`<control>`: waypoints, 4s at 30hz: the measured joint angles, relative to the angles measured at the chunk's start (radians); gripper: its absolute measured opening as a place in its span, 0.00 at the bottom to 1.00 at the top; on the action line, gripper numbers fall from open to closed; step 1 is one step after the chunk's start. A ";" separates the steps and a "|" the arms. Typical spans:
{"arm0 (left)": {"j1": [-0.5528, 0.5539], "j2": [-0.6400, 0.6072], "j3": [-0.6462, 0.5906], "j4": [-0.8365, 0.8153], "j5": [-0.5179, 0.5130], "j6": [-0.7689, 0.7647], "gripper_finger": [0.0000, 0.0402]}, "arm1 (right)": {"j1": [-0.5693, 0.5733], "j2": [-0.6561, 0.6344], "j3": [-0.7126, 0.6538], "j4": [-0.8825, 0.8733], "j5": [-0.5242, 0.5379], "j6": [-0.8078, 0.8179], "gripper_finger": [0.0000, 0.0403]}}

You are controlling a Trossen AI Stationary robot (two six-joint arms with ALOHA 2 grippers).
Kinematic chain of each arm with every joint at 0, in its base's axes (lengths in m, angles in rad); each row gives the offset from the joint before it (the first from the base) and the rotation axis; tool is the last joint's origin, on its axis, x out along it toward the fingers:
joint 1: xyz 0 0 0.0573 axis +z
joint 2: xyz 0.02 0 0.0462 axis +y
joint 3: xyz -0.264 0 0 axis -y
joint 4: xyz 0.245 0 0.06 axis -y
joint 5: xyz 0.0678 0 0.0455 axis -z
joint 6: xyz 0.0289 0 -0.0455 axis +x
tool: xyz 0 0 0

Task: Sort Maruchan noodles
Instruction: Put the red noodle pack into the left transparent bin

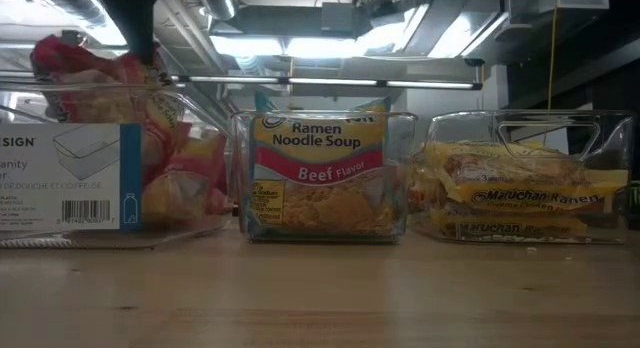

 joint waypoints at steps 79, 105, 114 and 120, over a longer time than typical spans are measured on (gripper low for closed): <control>0.046 -0.035 -0.096 -0.016 0.113 -0.075 0.21 | -0.003 0.000 0.001 -0.005 0.304 -0.030 0.49; 0.477 -0.058 -0.061 0.292 -0.418 0.577 0.21 | -0.383 0.005 -0.095 -0.505 0.117 0.115 0.49; 0.832 -0.058 -0.061 0.908 0.150 1.131 0.21 | -0.228 0.006 -0.264 -0.622 -0.064 0.370 0.49; 0.990 -0.058 -0.061 1.043 0.519 1.116 0.25 | -0.094 0.005 -0.312 -0.621 -0.259 0.509 0.49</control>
